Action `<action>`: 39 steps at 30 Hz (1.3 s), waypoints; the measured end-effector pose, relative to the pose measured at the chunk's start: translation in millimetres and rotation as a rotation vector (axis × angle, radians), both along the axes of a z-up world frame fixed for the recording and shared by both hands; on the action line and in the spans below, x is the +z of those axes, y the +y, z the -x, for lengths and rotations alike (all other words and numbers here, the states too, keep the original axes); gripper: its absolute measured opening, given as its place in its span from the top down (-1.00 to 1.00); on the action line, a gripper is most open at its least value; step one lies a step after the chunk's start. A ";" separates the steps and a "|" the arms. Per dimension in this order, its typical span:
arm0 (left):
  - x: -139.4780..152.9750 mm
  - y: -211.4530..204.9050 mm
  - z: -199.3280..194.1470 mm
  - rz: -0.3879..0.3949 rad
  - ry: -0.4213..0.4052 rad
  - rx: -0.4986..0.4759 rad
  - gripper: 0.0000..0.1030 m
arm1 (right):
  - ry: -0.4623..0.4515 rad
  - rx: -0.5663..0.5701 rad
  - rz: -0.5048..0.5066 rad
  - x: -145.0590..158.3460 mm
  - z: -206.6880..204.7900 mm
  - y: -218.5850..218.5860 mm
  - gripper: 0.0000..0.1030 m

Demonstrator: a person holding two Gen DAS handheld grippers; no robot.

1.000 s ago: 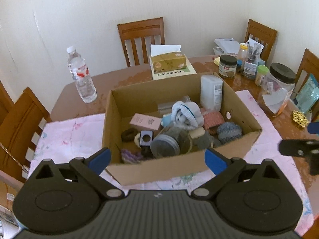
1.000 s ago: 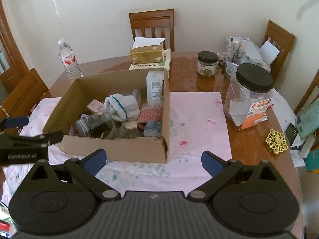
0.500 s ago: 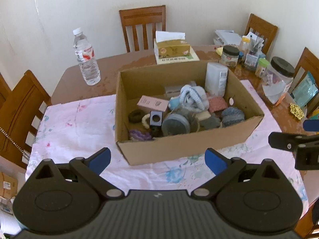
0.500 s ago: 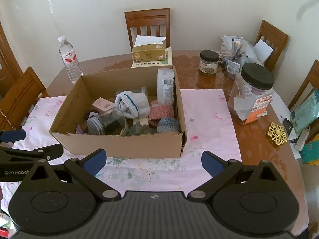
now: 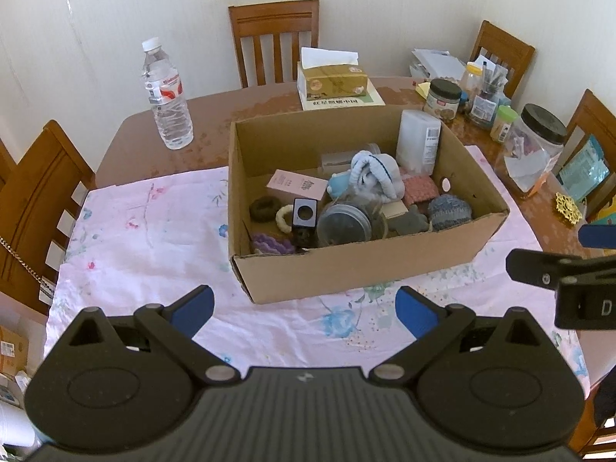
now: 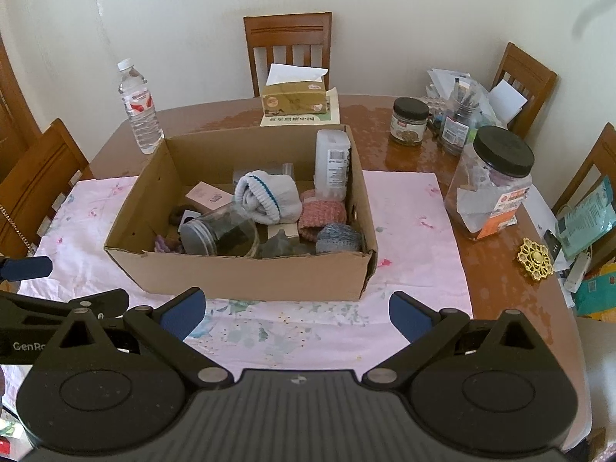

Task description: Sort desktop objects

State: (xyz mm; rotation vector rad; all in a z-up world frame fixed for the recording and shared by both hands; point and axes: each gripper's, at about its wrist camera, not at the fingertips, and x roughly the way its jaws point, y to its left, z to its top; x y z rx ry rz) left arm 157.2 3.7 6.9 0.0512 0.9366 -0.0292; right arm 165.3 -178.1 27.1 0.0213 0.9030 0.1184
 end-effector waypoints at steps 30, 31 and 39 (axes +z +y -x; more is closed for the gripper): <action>3.8 -0.3 -3.0 0.022 0.013 0.024 -0.95 | -0.002 0.022 0.007 3.3 -1.3 1.6 -1.00; 3.8 -0.1 -2.9 0.021 0.012 0.024 -0.95 | -0.001 0.021 0.007 3.4 -1.3 1.5 -1.00; 4.1 -1.2 -3.6 0.021 0.012 0.022 -0.95 | -0.003 0.020 0.006 4.3 -2.2 0.7 -1.00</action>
